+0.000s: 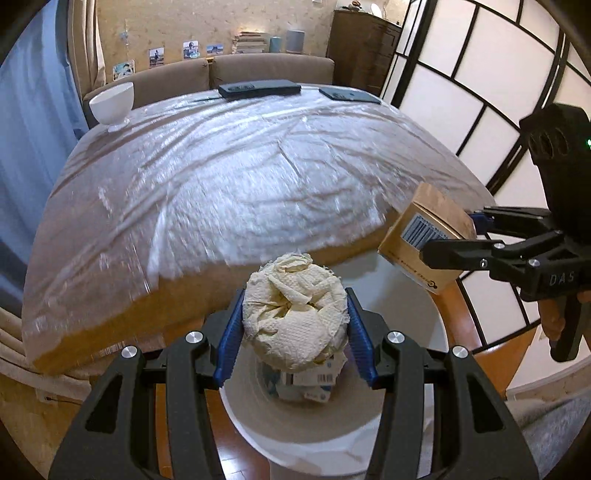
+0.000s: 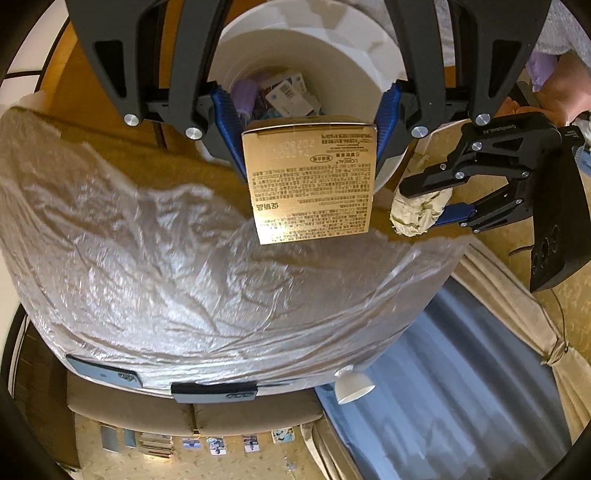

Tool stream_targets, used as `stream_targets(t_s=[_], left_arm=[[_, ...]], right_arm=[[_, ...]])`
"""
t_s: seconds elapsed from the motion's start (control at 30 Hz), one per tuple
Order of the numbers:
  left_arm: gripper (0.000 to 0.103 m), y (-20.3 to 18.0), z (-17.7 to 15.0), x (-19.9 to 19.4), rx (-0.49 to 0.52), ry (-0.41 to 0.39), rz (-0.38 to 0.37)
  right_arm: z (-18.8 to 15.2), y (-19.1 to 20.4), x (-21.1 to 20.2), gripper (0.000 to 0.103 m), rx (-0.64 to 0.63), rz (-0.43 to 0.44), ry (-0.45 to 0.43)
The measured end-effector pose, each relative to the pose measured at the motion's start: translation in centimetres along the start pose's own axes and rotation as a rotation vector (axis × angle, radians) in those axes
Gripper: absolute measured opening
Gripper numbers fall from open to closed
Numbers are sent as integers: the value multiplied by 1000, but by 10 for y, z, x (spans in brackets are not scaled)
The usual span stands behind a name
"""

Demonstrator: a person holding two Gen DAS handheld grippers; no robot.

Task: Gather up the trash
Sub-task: 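Carry the cloth and cardboard box with both tools over the white bin, then open both tools to drop the cloth and cardboard box into the bin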

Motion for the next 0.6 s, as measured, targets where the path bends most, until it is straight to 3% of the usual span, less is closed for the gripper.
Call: stream_targets(t_s=[0.3, 0.6], left_arm=[[52, -10, -29, 3, 21, 42, -2], [52, -22, -45, 36, 51, 126, 9]], right_arm=[[-30, 13, 15, 60, -34, -13, 77], [-45, 11, 45, 60, -18, -18, 142]])
Point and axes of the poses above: each gripper's, at about its wrist camera, not at the fingertips, and x roughly the way its jaws point, y to its left, z to its top, the point moved 6 cm from there along x, roughly the way its jaws point, and after that the axes turned 15 degrees about y, right-handed, at the moved point
